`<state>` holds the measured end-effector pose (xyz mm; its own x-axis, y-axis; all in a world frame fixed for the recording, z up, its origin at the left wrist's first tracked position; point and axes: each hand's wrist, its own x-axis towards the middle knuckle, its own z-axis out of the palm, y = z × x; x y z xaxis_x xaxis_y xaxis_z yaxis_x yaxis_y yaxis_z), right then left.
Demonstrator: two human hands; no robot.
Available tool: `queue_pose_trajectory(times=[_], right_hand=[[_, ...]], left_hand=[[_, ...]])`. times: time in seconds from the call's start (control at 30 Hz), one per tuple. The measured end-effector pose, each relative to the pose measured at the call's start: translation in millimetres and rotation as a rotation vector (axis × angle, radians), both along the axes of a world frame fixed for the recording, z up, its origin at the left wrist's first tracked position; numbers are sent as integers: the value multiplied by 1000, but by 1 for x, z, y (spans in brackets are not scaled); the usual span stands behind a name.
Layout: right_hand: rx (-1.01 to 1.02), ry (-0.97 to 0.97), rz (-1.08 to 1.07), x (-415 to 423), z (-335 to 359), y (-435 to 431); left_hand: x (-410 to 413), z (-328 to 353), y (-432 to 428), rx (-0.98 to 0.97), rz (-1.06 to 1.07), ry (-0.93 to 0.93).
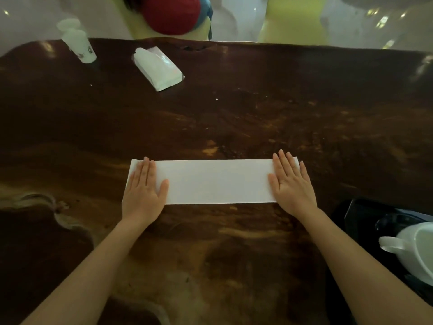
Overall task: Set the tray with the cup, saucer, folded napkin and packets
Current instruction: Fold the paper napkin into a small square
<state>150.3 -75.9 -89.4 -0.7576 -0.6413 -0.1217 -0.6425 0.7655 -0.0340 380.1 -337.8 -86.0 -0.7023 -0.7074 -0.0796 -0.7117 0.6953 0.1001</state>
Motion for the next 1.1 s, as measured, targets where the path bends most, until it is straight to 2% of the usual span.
queue_pose_trajectory(times=[0.17,0.3,0.37,0.47,0.6,0.73,0.83,0.9,1.0,1.1], right_hand=[[-49,-35,-33,4,15,-2],[-271,52,-419,33,34,7],[-283,47,-552,44,41,13],[-304,-146,-709,38,50,12],[-341,-399,-862,16,60,12],[-328,-518,-866,5,65,17],[-484,-635,-895,10,71,11],[-565,-522,-794,21,72,2],[-656,-209,-577,52,75,-23],[-680,-88,-400,88,68,-54]], left_hand=[[-2,0,5,9,7,18],[-1,0,5,8,-7,15],[-2,2,5,28,-8,-3],[-8,8,14,13,-71,25],[-32,11,65,78,-337,133],[-43,0,93,87,-361,95],[-41,-6,95,51,-349,79],[-41,-6,95,64,-357,81],[-41,-5,95,80,-366,75],[-42,-5,94,82,-362,68]])
